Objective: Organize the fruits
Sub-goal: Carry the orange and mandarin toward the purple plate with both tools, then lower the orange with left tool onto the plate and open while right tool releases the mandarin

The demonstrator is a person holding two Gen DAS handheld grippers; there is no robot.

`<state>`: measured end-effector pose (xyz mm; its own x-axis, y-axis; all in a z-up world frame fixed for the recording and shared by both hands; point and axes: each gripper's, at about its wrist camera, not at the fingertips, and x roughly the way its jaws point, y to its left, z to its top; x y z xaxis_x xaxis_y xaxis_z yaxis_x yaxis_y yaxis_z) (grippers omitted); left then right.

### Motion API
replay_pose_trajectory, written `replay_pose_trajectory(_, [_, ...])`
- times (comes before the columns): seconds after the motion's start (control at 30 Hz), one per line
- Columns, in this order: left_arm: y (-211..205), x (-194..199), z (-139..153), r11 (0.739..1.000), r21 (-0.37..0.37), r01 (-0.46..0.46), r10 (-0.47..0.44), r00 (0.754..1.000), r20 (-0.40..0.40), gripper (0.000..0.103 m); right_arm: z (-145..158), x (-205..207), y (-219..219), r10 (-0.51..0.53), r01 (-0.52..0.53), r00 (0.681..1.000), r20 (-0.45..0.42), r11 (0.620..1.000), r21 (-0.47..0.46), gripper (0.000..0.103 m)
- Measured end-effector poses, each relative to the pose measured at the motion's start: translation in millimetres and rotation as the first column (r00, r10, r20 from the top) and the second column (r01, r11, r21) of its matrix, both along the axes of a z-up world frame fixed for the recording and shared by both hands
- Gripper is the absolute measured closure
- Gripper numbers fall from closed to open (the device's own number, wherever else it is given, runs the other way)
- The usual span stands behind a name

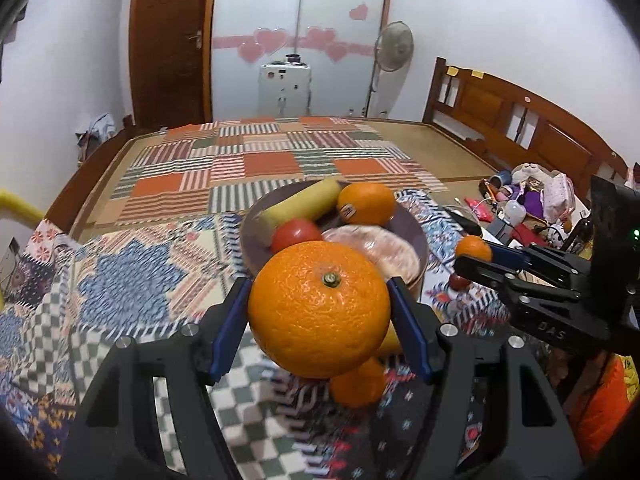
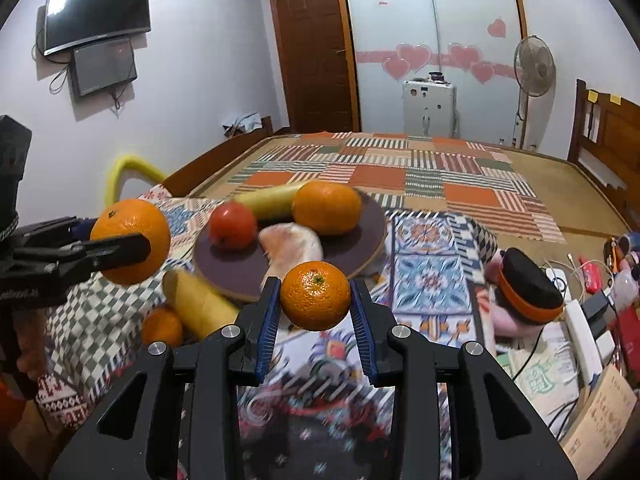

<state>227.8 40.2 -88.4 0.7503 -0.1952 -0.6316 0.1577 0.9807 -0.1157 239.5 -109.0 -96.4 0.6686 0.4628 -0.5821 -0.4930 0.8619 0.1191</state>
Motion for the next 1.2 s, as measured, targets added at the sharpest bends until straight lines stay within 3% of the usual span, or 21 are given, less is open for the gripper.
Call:
replay_pose_trajectory(0.23, [-10, 28, -7, 1.0, -0.019, 0.024, -0.024, 1.0, -0.017, 0.035, 5, 22, 4, -0.014, 0.015, 1.0, 0.028, 0.999, -0.045, 0.071])
replay_pose_trajectory(0.7, [-27, 56, -22, 0.998, 0.012, 0.066, -0.065, 0.997, -0.035, 0.035, -5, 47, 22, 0.033, -0.033, 0.999, -0.007, 0.99, -0.139, 0.071])
replay_pose_trajectory(1.2, [-34, 58, -32, 0.996, 0.026, 0.082, -0.08, 0.995, -0.057, 0.035, -11, 63, 25, 0.023, -0.032, 0.997, -0.079, 0.993, -0.118, 0.071])
